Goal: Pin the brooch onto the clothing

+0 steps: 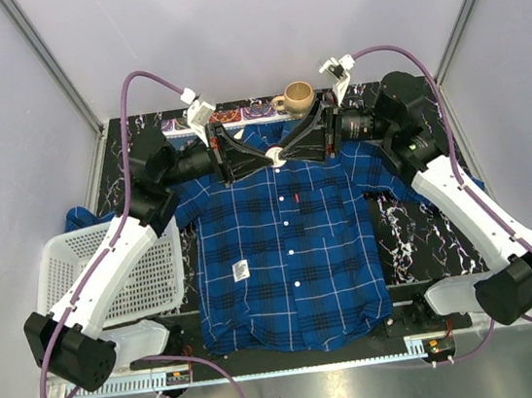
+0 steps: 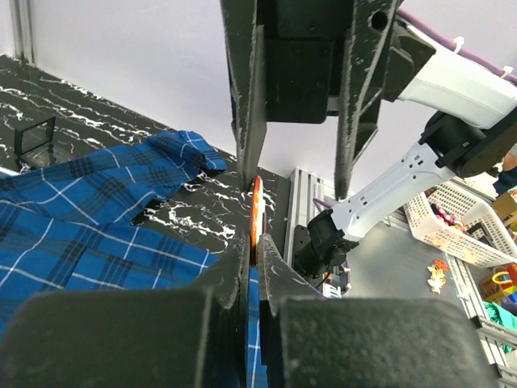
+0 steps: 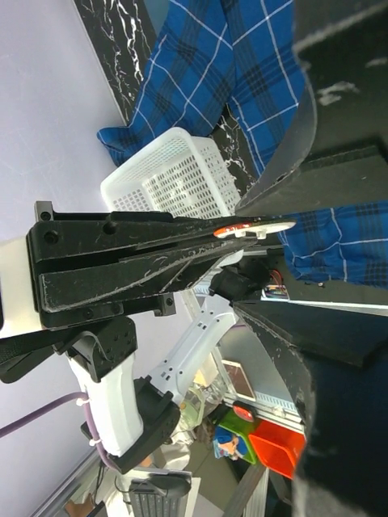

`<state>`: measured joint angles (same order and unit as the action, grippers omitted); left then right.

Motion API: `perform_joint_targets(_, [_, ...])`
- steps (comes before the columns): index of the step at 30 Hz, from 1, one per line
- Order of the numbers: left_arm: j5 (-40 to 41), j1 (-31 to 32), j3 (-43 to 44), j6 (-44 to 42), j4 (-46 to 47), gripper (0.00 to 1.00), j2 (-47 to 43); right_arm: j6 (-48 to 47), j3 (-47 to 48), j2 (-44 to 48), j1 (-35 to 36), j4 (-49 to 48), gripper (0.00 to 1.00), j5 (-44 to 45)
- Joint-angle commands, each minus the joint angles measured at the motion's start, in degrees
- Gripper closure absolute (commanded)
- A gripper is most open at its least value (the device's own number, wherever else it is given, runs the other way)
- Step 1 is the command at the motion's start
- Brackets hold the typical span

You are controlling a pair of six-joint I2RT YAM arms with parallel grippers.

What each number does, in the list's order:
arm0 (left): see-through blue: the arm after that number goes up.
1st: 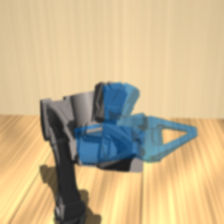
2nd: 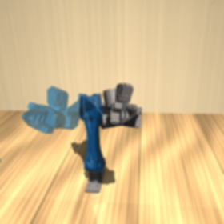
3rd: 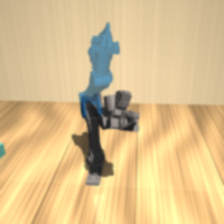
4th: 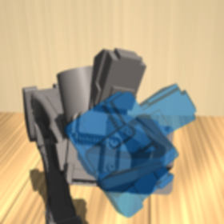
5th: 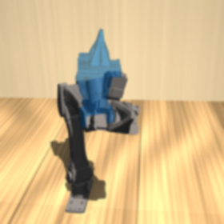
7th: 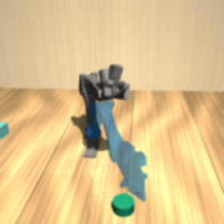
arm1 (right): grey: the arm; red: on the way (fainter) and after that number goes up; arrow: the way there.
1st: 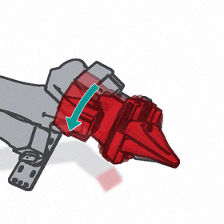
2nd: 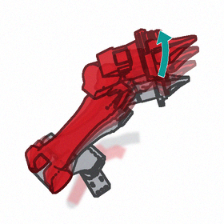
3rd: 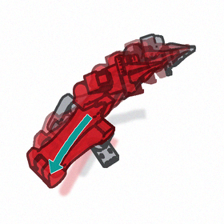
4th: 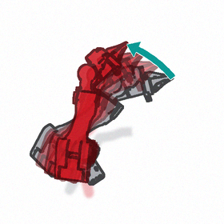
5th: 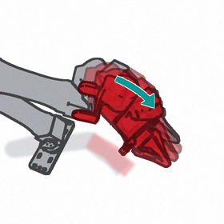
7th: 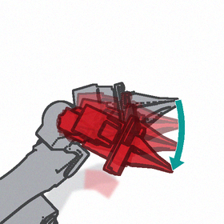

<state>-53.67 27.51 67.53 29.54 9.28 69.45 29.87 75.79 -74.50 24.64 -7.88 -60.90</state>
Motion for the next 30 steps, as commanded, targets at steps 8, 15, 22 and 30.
perform_joint_targets(8, [4.19,0.35,2.26,-0.36,-1.46,1.00,-1.25,-16.24,5.95,0.76,6.47,15.79,0.48,11.51])
perform_joint_targets(15, [3.66,0.35,1.73,0.78,-0.93,1.00,-1.60,-19.67,7.00,0.32,6.82,18.07,0.62,12.48])
perform_joint_targets(22, [2.34,0.27,1.47,1.66,0.30,1.00,-1.69,-22.31,7.53,0.32,6.82,21.85,0.81,13.26])
perform_joint_targets(30, [1.02,0.09,1.29,1.13,-0.49,1.00,-1.60,-29.59,8.85,0.85,6.73,27.56,0.89,13.97])
